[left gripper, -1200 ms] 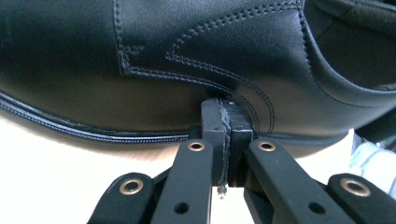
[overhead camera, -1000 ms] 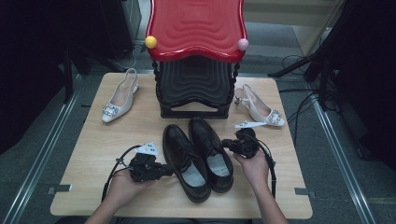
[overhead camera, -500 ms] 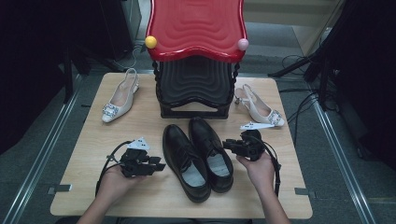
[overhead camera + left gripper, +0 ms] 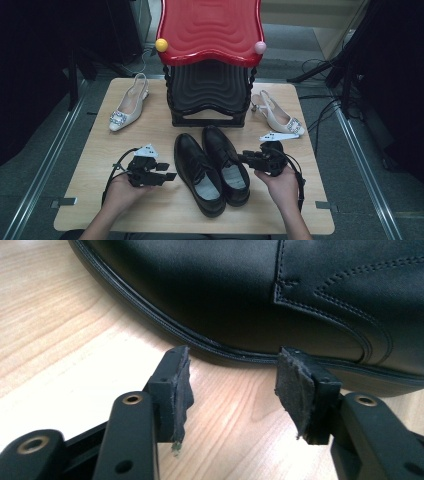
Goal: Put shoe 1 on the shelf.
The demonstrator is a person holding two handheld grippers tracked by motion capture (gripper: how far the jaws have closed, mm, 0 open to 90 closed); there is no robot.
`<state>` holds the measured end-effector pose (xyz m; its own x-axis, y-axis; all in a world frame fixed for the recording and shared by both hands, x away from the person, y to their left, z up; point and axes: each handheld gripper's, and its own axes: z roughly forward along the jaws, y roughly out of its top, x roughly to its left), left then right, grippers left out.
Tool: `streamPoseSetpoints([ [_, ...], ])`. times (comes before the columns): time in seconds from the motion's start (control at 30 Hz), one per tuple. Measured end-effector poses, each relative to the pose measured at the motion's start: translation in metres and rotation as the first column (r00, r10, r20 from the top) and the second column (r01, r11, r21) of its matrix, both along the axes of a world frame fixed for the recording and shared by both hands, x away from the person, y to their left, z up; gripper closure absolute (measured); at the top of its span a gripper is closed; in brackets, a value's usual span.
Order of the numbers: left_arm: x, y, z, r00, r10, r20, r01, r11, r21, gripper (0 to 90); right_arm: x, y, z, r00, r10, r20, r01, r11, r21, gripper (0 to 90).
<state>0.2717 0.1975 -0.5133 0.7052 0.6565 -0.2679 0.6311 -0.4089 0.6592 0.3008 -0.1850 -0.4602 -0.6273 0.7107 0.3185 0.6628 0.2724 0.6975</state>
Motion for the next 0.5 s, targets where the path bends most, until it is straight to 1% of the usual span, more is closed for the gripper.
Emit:
streamPoseSetpoints([
  [0.13,0.003,-0.002,0.0,1.0,-0.007,0.006,0.007,1.0,0.001,45.3,-0.008,0.004,0.005,0.9998,0.021,-0.003,-0.021,1.0,-0.01,69.4],
  [0.23,0.004,-0.003,0.0,0.9999,-0.011,0.01,0.011,0.9999,-0.008,45.1,-0.013,0.007,0.008,0.9995,0.031,-0.003,-0.031,0.999,-0.008,69.3],
  [0.3,0.006,-0.003,0.002,0.9997,-0.02,0.015,0.02,0.9998,0.006,45.2,-0.018,0.01,0.01,0.9992,0.041,-0.006,-0.041,0.999,-0.009,69.9],
  [0.4,0.009,-0.002,0.002,0.9998,-0.013,0.013,0.013,0.9999,-0.002,45.2,-0.025,0.015,0.014,0.9984,0.056,-0.01,-0.056,0.998,-0.005,70.5],
  [0.5,0.011,0.0,0.004,0.9998,-0.007,0.017,0.007,0.9999,-0.008,45.2,-0.032,0.023,0.016,0.9964,0.083,-0.015,-0.083,0.996,-0.013,70.4],
])
